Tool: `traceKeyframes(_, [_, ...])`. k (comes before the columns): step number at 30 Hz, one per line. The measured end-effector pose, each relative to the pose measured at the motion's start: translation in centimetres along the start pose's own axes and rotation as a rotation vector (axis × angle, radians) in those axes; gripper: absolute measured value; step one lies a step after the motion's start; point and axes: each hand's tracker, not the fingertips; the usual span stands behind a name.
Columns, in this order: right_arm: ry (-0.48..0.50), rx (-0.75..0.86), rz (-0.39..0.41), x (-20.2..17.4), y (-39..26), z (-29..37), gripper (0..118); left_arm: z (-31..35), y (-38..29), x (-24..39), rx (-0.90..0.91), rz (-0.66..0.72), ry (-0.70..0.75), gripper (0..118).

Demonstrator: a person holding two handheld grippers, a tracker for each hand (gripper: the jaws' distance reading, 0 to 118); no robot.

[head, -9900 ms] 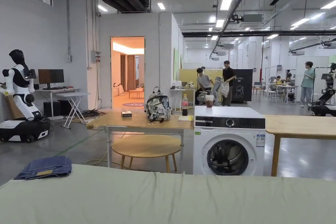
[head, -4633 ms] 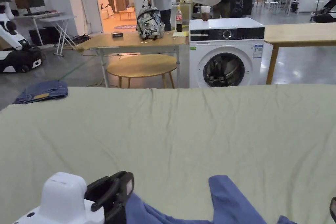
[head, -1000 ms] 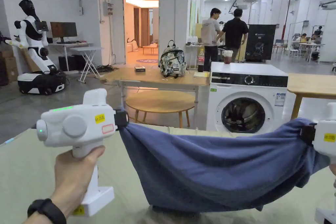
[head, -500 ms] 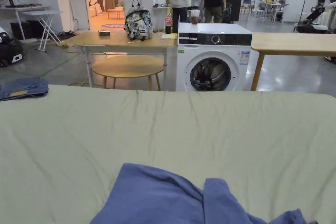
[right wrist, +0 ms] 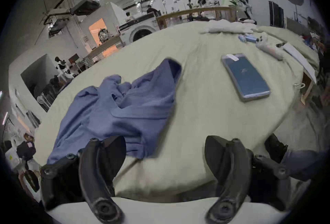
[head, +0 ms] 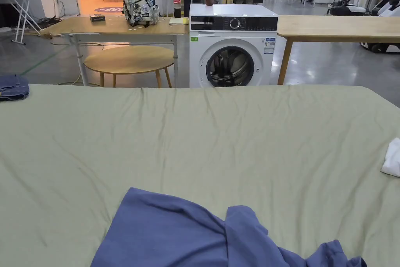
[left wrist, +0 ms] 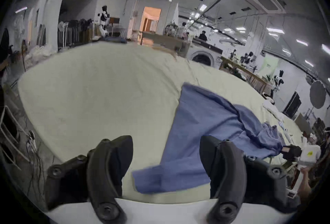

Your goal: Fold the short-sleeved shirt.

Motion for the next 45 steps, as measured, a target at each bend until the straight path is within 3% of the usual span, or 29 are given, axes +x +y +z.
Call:
traceKeyframes(3, [-0.042, 0.16, 0.157, -1.7, 1.9, 3.5, 93, 2.3, 2.7, 1.7, 0.105, -0.098, 0.016, 79])
traceKeyframes(9, [0.095, 0.263, 0.246, -6.7, 6.5, 6.4, 90, 5.2, 6.6, 5.9, 0.233, -0.19, -0.016, 79])
traceKeyframes(10, [0.124, 0.274, 0.252, -7.3, 7.1, 6.4, 83, 5.4, 7.1, 6.4, 0.245, -0.194, -0.06, 78])
traceKeyframes(11, [0.156, 0.281, 0.262, -7.9, 7.5, 6.5, 63, 5.5, 7.3, 6.7, 0.245, -0.19, -0.082, 72])
traceKeyframes(13, [0.185, 0.283, 0.267, -9.3, 8.2, 6.7, 18, 5.7, 7.7, 7.2, 0.255, -0.176, -0.113, 38])
traceKeyframes(14, [0.2, 0.279, 0.277, -9.6, 8.4, 6.5, 2, 5.7, 7.9, 7.4, 0.253, -0.17, -0.123, 7])
traceKeyframes(15, [0.22, 0.268, 0.292, -9.9, 8.6, 6.3, 0, 5.6, 7.8, 7.5, 0.249, -0.165, -0.137, 0])
traceKeyframes(29, [0.208, 0.219, 0.337, -10.3, 7.7, 5.3, 0, 4.9, 4.8, 4.1, 0.11, -0.099, -0.1, 3])
traceKeyframes(31, [0.205, 0.203, 0.338, -10.1, 7.2, 5.3, 0, 3.7, 3.9, 3.0, 0.021, -0.066, -0.104, 31])
traceKeyframes(33, [0.212, 0.183, 0.323, -9.8, 6.8, 5.2, 0, 2.5, 2.6, 1.9, -0.009, -0.022, -0.056, 49])
traceKeyframes(34, [0.218, 0.171, 0.314, -9.6, 6.5, 5.1, 0, 1.7, 2.0, 1.1, -0.084, 0.009, -0.049, 75])
traceKeyframes(35, [0.216, 0.167, 0.31, -9.4, 6.3, 5.0, 0, 1.0, 1.2, 0.6, -0.118, 0.038, -0.043, 90])
traceKeyframes(40, [0.217, 0.113, 0.276, -8.7, 5.5, 4.3, 0, -2.6, -3.7, -2.3, -0.258, 0.157, 0.019, 88])
traceKeyframes(41, [0.219, 0.107, 0.271, -8.6, 5.4, 4.2, 0, -3.4, -4.3, -2.6, -0.277, 0.17, 0.019, 79])
traceKeyframes(43, [0.217, 0.097, 0.271, -8.7, 5.3, 4.0, 0, -5.0, -5.6, -3.0, -0.328, 0.188, 0.062, 50])
traceKeyframes(45, [0.203, 0.093, 0.279, -8.7, 5.1, 3.9, 0, -5.4, -6.0, -2.3, -0.331, 0.095, 0.122, 42])
